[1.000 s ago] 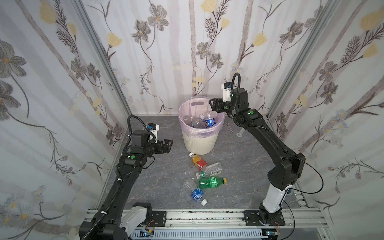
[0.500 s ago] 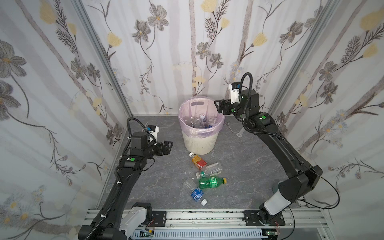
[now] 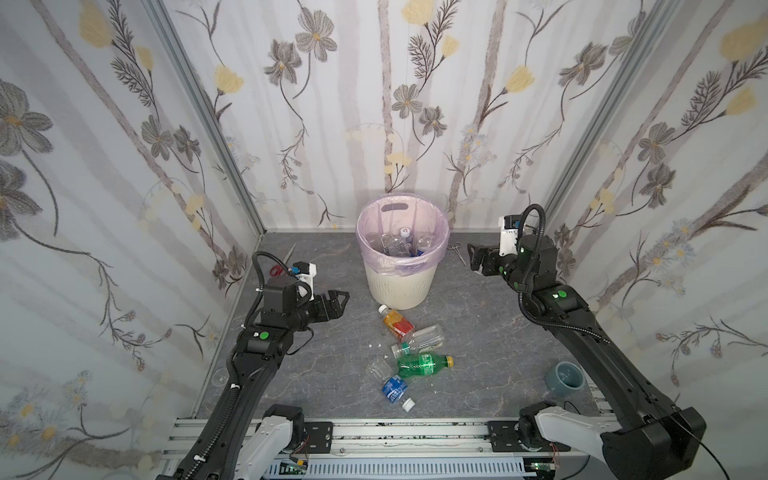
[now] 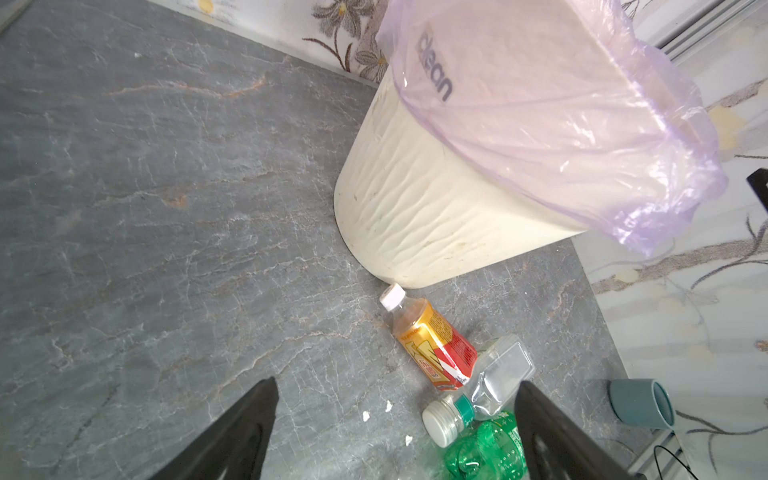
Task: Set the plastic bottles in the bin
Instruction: 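Withdraw the right gripper from the bin while the left gripper moves toward the pile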
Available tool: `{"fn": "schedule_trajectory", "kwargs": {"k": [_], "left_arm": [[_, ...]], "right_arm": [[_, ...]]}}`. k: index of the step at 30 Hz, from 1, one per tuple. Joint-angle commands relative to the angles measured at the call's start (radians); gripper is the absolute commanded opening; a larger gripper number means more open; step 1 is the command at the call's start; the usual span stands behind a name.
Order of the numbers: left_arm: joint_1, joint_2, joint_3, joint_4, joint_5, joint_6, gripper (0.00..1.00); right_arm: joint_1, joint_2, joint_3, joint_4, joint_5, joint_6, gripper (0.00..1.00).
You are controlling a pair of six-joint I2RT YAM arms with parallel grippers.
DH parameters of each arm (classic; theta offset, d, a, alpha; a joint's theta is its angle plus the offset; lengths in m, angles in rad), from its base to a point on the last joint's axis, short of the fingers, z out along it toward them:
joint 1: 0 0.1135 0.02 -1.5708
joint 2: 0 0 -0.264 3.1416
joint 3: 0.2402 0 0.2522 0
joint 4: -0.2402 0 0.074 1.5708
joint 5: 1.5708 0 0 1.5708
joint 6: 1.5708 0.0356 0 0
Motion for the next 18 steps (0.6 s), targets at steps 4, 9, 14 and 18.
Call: {"fn": "schedule_trajectory", "kwargs": {"k": [4,9,14,18], "left_arm": [[-0.124,-0.013,-0.027,-0.102,-0.150,-0.178,0.89],[-0.232,-0.003,-0.062,-0.163,-0.267,-0.325,0.88],[-0.317,-0.020,-0.122,-0.176,-0.314,-0.467,0.88],[-0.366,-0.011,-0.150,-0.177,-0.288,-0.548,0.88]], "right_arm": [[-0.051,-0.063,-0.110,0.058,-0.015,0.015,0.96],[-0.063,-0.071,-0.160,0.081,-0.023,0.023,0.97],[-0.076,-0.080,-0.209,0.101,-0.023,0.031,0.97],[-0.096,-0.094,-0.256,0.125,-0.034,0.030,0.97]]}}
